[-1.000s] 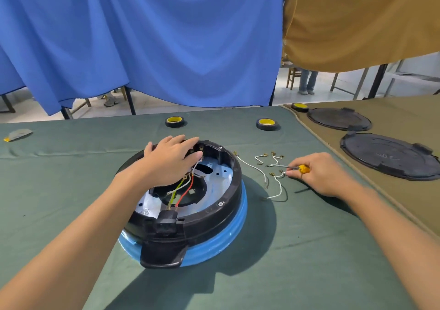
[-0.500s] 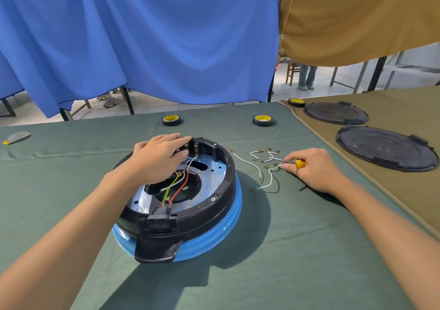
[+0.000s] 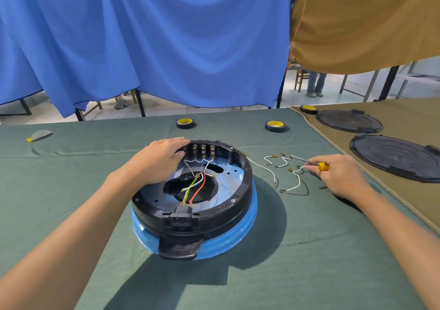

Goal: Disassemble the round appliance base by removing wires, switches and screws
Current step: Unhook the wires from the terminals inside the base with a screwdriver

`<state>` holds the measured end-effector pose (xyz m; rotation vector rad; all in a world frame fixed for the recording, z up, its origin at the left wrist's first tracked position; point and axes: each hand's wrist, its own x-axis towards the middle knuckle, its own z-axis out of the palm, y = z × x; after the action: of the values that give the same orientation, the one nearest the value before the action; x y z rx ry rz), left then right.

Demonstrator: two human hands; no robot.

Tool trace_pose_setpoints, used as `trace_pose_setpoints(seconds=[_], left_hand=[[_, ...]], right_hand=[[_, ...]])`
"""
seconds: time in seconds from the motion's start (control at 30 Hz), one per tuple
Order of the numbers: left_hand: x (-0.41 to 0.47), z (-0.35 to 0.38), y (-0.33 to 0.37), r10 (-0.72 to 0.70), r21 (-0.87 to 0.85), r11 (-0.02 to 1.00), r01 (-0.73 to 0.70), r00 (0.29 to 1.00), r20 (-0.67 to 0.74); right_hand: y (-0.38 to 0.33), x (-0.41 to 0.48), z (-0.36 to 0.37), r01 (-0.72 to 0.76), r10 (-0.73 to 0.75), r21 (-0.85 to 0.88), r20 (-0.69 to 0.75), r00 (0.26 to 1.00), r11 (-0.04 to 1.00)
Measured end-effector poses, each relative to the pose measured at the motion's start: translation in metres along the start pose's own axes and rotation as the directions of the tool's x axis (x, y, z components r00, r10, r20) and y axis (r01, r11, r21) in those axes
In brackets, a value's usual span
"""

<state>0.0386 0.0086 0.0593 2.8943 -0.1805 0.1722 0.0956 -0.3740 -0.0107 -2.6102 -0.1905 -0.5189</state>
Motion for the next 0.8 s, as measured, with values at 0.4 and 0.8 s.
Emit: trace_pose_setpoints(seconds=[0.4,0.8], left_hand=[[0.001,0.002,-0.002,0.021,0.03,0.999,-0.021,1.0,0.002],[0.022,-0.009,-0.002,0.031,-0.05,0.998,-0.03,0.999,0.02]], right_hand=[[-0.027,-0.004,-0.02,-0.033,0.037,0.098,-0.035,0.999,0.995],[-0.147,0.002,-0.063,0.14,-0.273,0.286,0.502,0.82,0.948]])
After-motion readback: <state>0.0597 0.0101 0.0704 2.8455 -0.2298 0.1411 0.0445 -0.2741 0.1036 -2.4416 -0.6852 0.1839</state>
